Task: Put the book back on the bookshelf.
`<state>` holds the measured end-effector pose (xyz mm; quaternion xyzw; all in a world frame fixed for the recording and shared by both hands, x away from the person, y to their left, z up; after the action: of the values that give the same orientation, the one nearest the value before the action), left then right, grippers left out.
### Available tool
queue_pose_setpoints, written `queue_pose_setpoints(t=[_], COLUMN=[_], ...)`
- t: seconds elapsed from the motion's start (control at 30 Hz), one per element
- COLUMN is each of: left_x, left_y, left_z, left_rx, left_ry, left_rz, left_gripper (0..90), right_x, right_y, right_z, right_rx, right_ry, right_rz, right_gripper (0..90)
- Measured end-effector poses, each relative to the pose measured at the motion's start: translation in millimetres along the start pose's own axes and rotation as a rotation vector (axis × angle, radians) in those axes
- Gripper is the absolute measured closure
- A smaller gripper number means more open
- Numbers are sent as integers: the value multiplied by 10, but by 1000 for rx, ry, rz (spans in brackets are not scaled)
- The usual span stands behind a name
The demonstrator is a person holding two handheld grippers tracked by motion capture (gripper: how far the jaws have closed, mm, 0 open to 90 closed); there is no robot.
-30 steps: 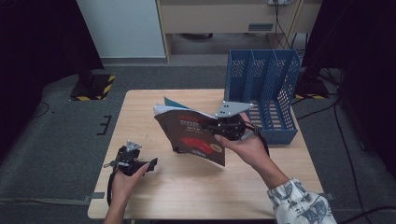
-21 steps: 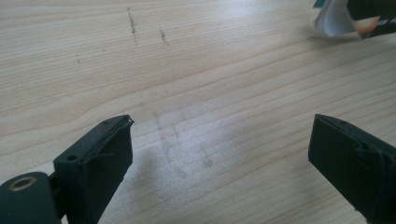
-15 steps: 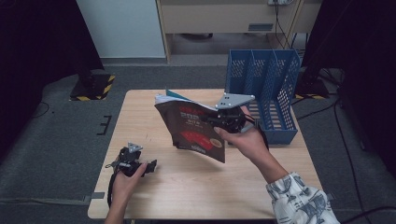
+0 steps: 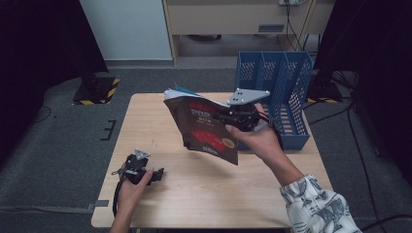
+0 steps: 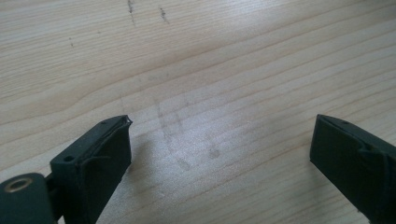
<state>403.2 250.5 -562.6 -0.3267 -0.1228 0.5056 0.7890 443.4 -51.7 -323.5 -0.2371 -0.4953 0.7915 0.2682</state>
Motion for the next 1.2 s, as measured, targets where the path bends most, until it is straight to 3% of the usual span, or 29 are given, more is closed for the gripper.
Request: queue_pose_setpoints(t=[0.8,1.2], left_x=[6,11], left_y=[32,35], left_z=[-24,-28], left_rx=[19,16], left_ry=[-17,-15], left_rz=[-8,-3], left_gripper=[31,26], right_x=[-197,-330], right_y=[-367,-418], right_z=[185,284], right_rx=[-35,-48], right_ry=[49,72], right_rz=[-42,-67], right_gripper=[871,871])
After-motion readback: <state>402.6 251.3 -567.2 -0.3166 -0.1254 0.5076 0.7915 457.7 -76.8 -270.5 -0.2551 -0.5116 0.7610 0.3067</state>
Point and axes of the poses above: each handheld gripper's, and its own axes: z roughly backward along the jaws, y roughly out of its underside, x roughly to its left, the point moved 5 cm from there along -z, roughly forward along the jaws, and after that the axes turned 10 degrees about y, right-handed, at the moved point
